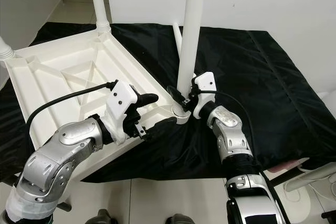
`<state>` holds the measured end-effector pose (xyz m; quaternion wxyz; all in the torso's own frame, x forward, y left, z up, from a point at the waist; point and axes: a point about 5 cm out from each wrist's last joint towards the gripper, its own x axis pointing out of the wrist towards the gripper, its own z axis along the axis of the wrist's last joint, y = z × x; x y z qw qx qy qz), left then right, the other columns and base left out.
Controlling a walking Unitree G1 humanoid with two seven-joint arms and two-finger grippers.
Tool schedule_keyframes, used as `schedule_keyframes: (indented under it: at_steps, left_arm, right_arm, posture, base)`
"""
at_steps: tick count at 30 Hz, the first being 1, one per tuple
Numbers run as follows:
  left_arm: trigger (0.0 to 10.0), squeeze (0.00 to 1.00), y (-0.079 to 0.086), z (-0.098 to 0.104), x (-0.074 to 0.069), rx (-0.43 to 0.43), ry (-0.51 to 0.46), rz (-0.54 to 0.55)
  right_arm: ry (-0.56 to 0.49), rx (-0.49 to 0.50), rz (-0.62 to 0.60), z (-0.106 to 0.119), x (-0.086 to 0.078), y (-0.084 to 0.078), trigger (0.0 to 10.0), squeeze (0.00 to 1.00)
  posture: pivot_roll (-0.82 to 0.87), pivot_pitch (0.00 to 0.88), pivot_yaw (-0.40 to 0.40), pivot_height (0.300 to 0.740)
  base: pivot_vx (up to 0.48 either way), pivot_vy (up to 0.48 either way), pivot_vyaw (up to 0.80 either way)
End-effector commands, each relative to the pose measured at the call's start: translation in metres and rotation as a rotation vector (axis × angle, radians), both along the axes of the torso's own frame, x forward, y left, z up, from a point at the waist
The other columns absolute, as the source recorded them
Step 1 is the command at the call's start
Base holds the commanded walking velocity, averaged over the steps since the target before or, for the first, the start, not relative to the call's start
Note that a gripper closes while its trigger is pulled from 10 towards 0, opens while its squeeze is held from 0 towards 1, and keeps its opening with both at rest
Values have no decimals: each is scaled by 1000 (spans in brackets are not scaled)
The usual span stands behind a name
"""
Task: Building children table
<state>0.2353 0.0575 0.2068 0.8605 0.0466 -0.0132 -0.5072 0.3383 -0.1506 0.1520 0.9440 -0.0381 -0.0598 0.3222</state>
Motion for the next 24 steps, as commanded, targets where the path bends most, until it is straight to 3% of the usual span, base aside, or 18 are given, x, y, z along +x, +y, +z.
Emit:
schedule_keyframes:
  at_steps: [1,3,4,16,24]
  left_arm:
    - [10000,0,2,1,5,4,-13,71]
    - [10000,0,2,1,5,3,-13,71]
    - [10000,0,2,1,5,4,-15,71]
    - [10000,0,4,2,5,6,-20,76]
    - [10000,0,4,3,6,9,-23,63]
  right_arm:
    - [-21,6,5,5,3,0,3569,0]
    - [-27,-1,5,5,3,0,3569,0]
    - [-40,-19,11,4,2,1,10000,0]
    - [-131,-137,44,-13,-17,6,10000,0]
    - [-8,-7,-29,-40,-22,-1,10000,0]
  posture:
    - [6,9,-26,740]
    - [6,9,-26,740]
    - [7,13,-25,740]
    - [7,16,-21,740]
    - [-6,21,-1,740]
  base:
    - [0,0,0]
    - [0,0,0]
    - [0,0,0]
    - [0,0,0]
    - [0,0,0]
